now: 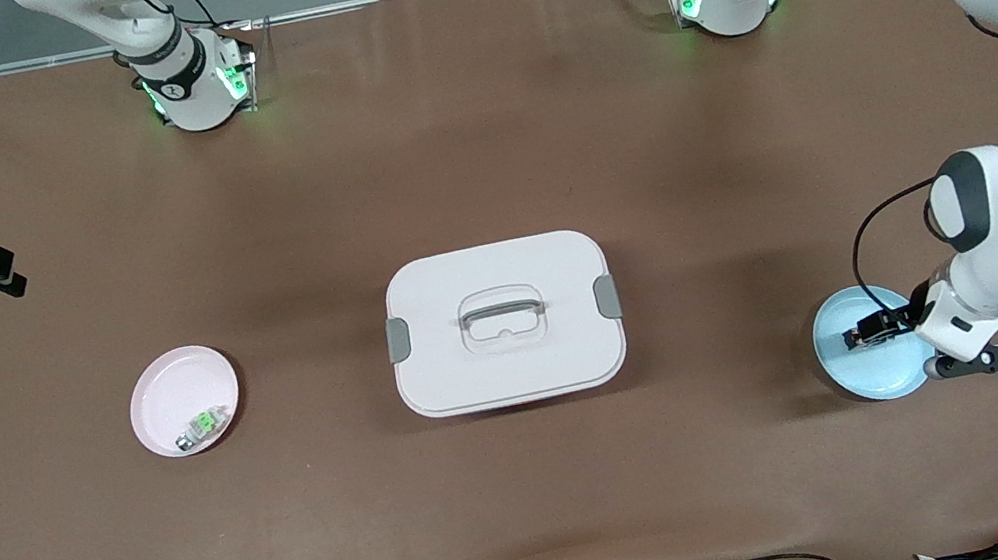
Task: Transfer orange switch to right arm and place
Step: 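Move the left gripper down over the orange switch on the blue plate, then close the left gripper on the orange switch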
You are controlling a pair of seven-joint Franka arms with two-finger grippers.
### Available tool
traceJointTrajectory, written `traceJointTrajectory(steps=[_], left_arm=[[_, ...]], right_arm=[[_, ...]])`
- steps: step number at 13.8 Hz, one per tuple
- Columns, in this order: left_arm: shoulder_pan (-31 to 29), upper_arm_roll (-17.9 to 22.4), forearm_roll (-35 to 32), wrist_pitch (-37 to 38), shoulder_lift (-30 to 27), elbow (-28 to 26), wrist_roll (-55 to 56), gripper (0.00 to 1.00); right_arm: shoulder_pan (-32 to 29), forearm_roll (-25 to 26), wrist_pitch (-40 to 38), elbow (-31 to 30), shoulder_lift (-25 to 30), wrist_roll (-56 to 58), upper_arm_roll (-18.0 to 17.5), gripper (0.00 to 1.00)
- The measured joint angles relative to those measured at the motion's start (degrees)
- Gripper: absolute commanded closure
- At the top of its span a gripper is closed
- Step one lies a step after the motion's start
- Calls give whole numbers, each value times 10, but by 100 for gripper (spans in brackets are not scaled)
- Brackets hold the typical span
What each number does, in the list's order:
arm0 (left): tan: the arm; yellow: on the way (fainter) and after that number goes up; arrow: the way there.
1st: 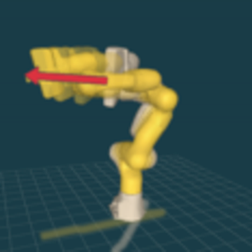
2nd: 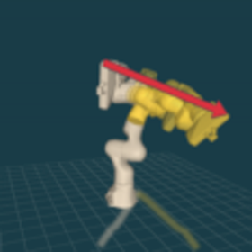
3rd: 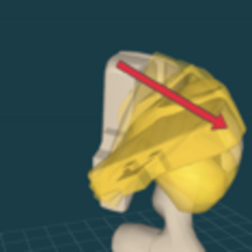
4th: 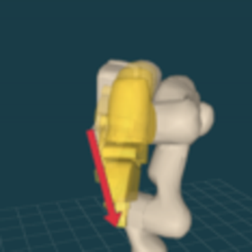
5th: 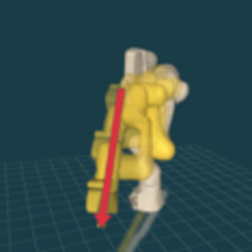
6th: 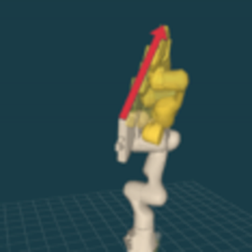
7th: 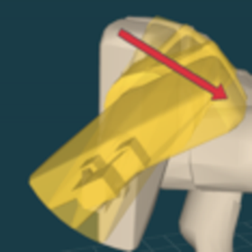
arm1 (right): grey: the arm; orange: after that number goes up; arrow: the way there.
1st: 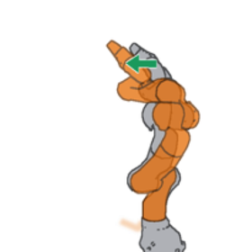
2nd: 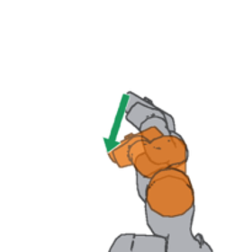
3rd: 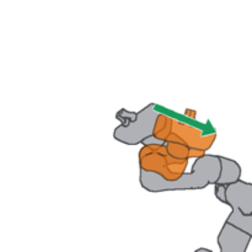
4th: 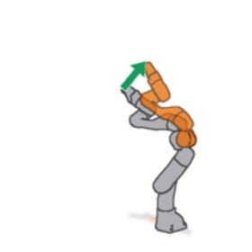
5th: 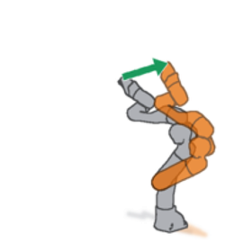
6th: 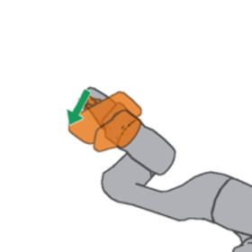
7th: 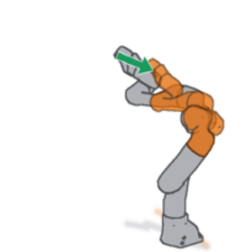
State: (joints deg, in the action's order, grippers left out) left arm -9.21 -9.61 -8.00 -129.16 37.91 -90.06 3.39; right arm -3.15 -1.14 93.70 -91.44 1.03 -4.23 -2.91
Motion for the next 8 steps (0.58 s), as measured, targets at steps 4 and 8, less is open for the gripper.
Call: traceJointTrajectory(steps=[4,8], left_arm=[[0,0,-2,-16,32,1,0,0],[-1,0,-46,-17,39,4,0,0]], right_arm=[[0,0,0,0,0,0,0,0],[0,0,0,0,0,0,0,0]])
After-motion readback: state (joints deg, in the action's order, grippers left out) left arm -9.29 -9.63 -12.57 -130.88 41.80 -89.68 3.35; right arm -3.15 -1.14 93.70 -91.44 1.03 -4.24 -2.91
